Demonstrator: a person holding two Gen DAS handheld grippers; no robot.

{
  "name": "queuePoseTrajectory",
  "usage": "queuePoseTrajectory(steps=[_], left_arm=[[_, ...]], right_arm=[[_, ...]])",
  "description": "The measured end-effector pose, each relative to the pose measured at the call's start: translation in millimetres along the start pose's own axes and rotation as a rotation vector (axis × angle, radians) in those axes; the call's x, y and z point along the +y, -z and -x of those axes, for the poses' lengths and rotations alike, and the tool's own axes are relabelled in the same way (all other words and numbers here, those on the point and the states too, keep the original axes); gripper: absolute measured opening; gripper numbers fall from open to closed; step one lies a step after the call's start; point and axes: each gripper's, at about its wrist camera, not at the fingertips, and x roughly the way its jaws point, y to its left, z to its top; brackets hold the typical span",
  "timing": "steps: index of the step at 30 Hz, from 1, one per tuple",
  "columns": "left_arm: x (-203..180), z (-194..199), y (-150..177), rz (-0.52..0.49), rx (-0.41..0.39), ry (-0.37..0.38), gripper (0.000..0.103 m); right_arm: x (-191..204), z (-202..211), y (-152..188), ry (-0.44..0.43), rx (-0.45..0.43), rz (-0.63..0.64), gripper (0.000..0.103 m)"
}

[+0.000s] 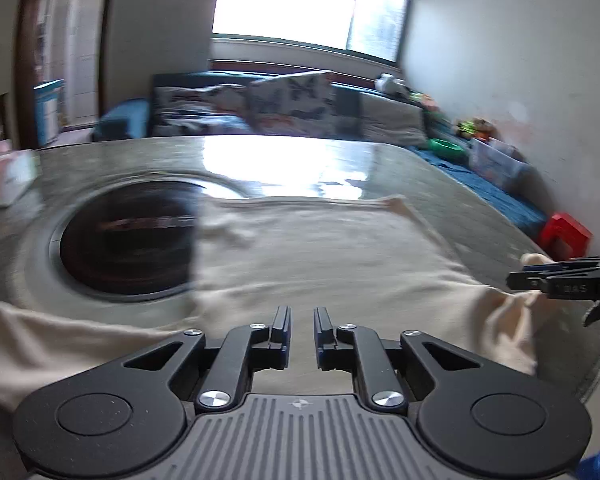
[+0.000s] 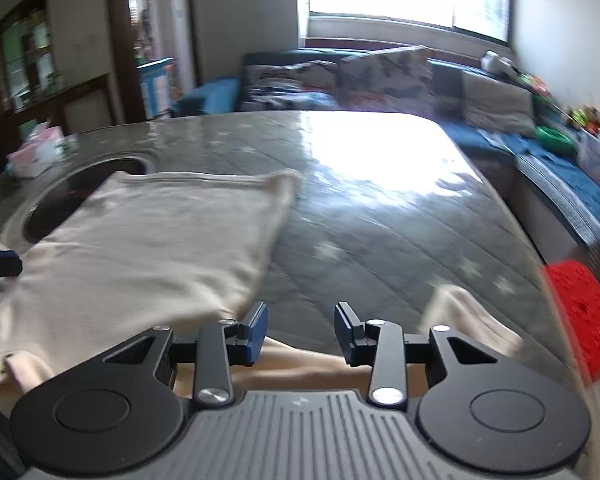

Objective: Fold clothes

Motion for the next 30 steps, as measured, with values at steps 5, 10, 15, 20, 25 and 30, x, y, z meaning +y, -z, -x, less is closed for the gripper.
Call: queuePoseTrajectory(steps=[5,10,15,20,25,30], left_arm=[[-25.7,-16.2,2.9,-0.049,0.033,0.067,0.014],[-41.3,-26.2,9.9,-0.092,0.066,0.108,0.016],[-50.4,-31.9,16.1,-0.124,0.093,0.128,0.025],[-50.9,-31.6,19.5,-0.132,0.105,0.12,0.028],[-54.1,-30.7,22.1,-0.148,0.107,0.119,0.031],[-54.2,-30.0,23.0,-0.158,0.109,0.112,0.031]], right_arm=[[-26.4,10.9,16.4,0.067,0.005,-0.052,0.04],[-40.7,31.9,36.0,0.155,-0.002,-0.113,0.041],[-60.8,43.0,51.2,0.238,-0.003,-0.174,0.048],[-83.0,49.3,58.5,0.3,-0.021,-0.233,0.048],[-101.2,42.1,52.4,0.307,-0.044,-0.244,0.046],[-114.8,19.7,46.8,0.291,-0.008,-0.229,0.027]])
